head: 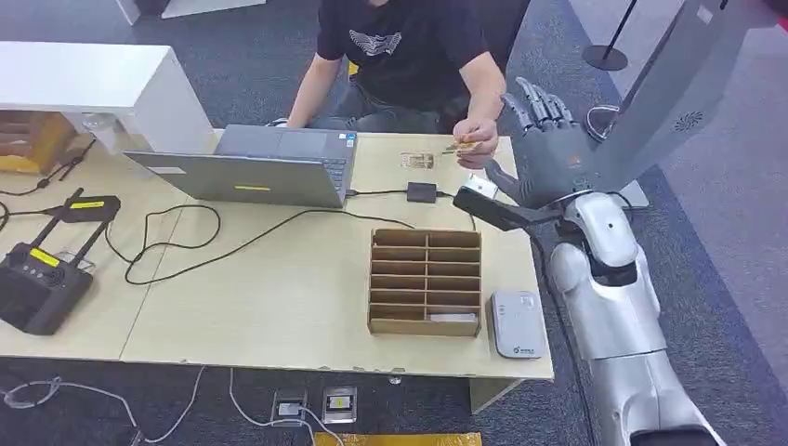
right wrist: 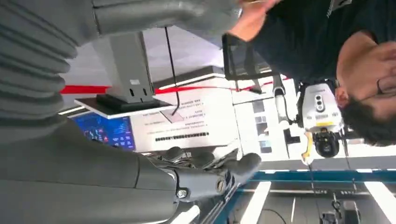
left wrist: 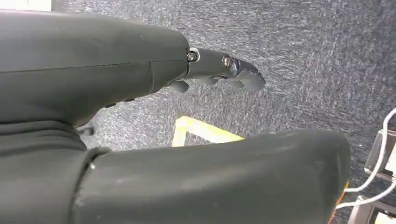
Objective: Pass the card to the sensor for recognition and then transmit it.
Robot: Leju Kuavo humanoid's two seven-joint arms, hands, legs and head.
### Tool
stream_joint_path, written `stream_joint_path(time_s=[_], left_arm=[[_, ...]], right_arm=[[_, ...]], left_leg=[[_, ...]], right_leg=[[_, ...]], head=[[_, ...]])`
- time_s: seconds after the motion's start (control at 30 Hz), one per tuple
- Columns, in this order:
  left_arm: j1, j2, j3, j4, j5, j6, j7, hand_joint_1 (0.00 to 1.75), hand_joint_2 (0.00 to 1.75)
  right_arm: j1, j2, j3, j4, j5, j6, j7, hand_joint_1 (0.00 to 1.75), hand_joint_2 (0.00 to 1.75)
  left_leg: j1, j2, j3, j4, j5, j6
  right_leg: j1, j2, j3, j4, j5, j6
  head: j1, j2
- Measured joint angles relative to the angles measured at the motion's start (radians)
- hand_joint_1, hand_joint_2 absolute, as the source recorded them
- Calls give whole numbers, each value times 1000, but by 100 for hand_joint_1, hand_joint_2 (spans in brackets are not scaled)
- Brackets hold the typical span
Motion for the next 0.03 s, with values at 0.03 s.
stream_joint_path(time_s=[0.03], left_arm=[[0,0,-3,0,3,0,-6,0,0]], right_arm=[[-7,0,-3,5,2,-6,-2,0,0]], left_leg=[[0,0,0,0,0,0]], right_leg=[[0,0,0,0,0,0]], head=[[0,0]])
